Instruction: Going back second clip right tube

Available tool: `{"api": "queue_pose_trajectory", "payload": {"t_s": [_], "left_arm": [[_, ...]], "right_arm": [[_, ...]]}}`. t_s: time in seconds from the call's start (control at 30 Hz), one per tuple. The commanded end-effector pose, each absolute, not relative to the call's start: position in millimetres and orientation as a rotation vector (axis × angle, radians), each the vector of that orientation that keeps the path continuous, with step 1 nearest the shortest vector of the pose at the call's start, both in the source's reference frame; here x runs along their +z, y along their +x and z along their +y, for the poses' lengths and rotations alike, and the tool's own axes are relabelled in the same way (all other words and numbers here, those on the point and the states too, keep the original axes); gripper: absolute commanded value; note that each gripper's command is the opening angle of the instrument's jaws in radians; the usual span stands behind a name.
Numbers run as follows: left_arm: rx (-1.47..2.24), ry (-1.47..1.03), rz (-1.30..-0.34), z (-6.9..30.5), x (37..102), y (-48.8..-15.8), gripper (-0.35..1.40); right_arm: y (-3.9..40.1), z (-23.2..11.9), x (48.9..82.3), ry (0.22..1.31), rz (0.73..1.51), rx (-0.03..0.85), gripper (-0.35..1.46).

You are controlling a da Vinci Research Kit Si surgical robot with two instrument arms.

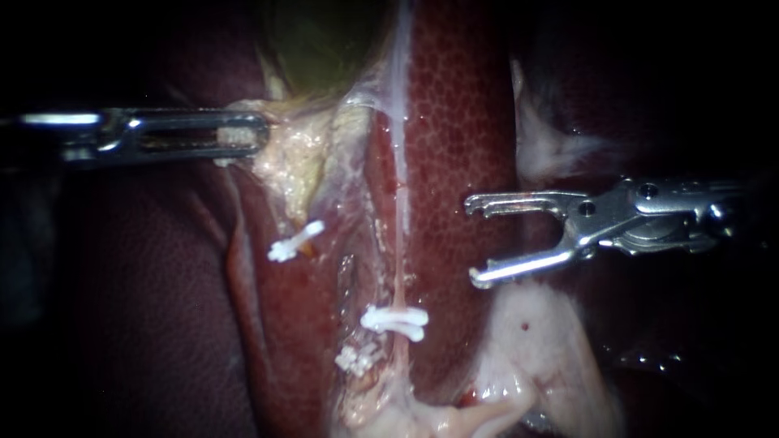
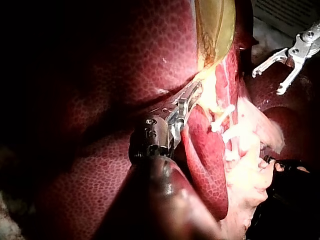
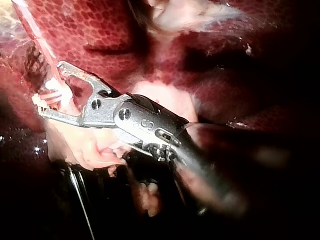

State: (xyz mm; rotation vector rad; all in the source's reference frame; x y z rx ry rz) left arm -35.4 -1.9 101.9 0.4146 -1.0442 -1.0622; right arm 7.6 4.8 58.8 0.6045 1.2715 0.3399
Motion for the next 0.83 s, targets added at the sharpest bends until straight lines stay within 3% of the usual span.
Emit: {"api": "queue_pose_trajectory", "payload": {"t_s": [0.03,0.37,0.83], "left_arm": [[-1.058,0.417,-1.039,-2.1,102.3,-35.8,-0.35],[-1.050,0.443,-1.021,-3.2,104.0,-38.5,-0.35],[-1.049,0.443,-1.022,-3.3,104.0,-38.5,-0.35]], "right_arm": [[7.6,4.7,58.9,0.604,1.271,0.340,0.60],[7.6,4.7,58.9,0.604,1.271,0.340,0.60],[7.6,4.8,58.8,0.604,1.271,0.341,0.60]]}}
